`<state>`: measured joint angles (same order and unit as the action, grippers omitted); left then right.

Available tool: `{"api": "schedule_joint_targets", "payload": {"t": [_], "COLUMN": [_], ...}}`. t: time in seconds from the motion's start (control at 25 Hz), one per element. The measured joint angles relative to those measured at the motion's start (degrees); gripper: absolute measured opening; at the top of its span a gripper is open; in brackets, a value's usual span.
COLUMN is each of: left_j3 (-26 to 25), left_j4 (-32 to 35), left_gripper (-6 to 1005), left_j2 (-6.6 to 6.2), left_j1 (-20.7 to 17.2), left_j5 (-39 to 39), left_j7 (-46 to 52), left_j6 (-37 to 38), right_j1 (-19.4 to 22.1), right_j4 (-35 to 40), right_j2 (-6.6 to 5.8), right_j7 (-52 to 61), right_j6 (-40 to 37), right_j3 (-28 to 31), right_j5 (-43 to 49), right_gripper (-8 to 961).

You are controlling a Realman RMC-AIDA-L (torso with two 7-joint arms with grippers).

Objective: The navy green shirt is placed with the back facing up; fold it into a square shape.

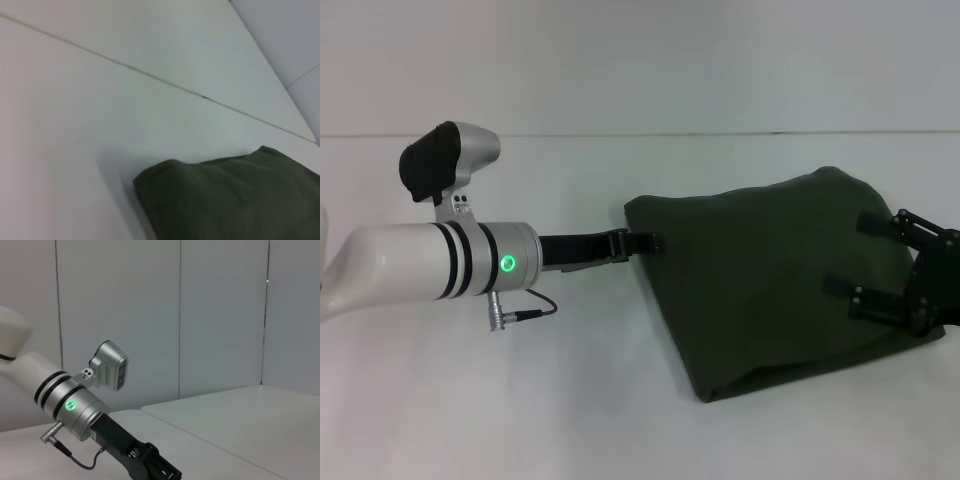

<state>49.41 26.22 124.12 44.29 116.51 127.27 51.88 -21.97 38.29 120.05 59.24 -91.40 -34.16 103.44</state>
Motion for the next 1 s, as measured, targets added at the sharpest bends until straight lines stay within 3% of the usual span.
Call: {"api": "schedule_joint_targets", "payload": {"t": [0.36,1.0], "left_j3": [0.2,0.2], "left_j4": [-3.2,-5.2], "left_gripper": [843,839], "left_j2": [0.22,0.42], "left_j1": [1.8,3.2], "left_j5": [-0.8,-0.8], "left_j7": [-0.1,-0.5], "left_j6": [-1.0,-1.5], "right_j1": [0.0,-0.1], "right_j4": [0.0,0.1], "right_j2": [-0.08,0.00], "right_j7": [0.0,0.1], "right_j6": [0.0,0.1], "right_j3": [-0.1,-0.4], "right_j5": [0.0,0.0], "right_gripper": [919,918]}}
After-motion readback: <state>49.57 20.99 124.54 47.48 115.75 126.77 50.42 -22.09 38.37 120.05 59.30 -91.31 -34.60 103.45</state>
